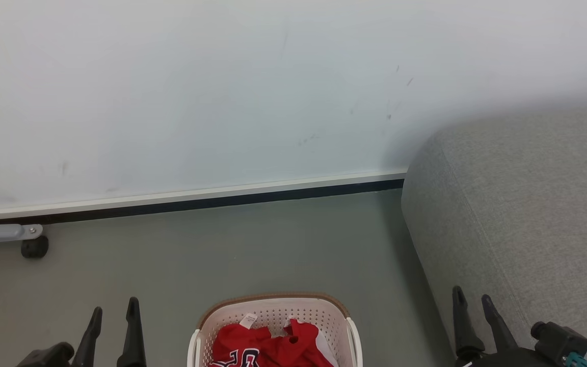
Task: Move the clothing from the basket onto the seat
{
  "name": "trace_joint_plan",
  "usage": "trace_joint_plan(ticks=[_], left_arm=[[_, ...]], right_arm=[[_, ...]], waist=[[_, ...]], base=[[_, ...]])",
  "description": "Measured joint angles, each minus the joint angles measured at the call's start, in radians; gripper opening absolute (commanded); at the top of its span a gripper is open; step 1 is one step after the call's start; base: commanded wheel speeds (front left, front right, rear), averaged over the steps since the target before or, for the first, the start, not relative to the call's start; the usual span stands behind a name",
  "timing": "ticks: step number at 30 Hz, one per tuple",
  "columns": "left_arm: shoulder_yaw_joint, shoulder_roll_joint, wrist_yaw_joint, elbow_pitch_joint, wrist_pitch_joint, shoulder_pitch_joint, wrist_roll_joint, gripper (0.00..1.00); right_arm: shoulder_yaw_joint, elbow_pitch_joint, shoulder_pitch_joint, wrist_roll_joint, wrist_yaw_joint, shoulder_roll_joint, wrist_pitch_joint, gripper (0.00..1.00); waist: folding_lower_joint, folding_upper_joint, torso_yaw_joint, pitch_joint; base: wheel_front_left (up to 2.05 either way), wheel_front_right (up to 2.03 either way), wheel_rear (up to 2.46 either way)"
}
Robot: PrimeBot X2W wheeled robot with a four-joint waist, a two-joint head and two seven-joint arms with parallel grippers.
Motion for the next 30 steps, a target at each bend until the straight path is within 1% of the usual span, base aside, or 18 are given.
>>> trace_joint_plan(ticks=[7, 12, 14, 18, 25, 30], left_arm=[[-0.002, 0.007, 0.009, -0.006, -0.024, 0.013, 0.083, 1.00], [-0.004, 0.011, 0.009, -0.018, -0.042, 0.013, 0.149, 1.00], [-0.004, 0.013, 0.009, -0.017, -0.046, 0.014, 0.171, 1.00], [-0.002, 0.015, 0.008, -0.008, -0.062, 0.015, 0.212, 1.00], [-0.004, 0.013, 0.008, -0.008, -0.088, 0.039, 0.295, 1.00], [-0.001, 0.009, 0.007, -0.002, -0.091, 0.039, 0.299, 1.00]], right_arm=[[0.029, -0.003, 0.000, -0.083, -0.009, -0.008, -0.021, 1.00], [0.047, -0.008, 0.000, -0.147, -0.011, -0.017, -0.040, 1.00], [0.054, -0.010, 0.000, -0.165, -0.018, -0.018, -0.048, 1.00], [0.068, -0.011, 0.001, -0.217, -0.019, -0.019, -0.061, 1.00], [0.092, -0.012, 0.002, -0.300, -0.030, -0.025, -0.088, 1.00], [0.093, -0.012, 0.002, -0.316, -0.032, -0.026, -0.088, 1.00]], waist=[[0.0000, 0.0000, -0.005, -0.002], [0.0000, 0.0001, -0.008, -0.003], [0.0000, 0.0001, -0.010, -0.004], [0.0000, 0.0000, -0.013, -0.004], [0.0000, 0.0000, -0.018, -0.007], [0.0000, 0.0000, -0.018, -0.007]], base=[[0.00, 0.00, 0.00], [0.00, 0.00, 0.00], [0.00, 0.00, 0.00], [0.00, 0.00, 0.00], [0.00, 0.00, 0.00], [0.00, 0.00, 0.00]])
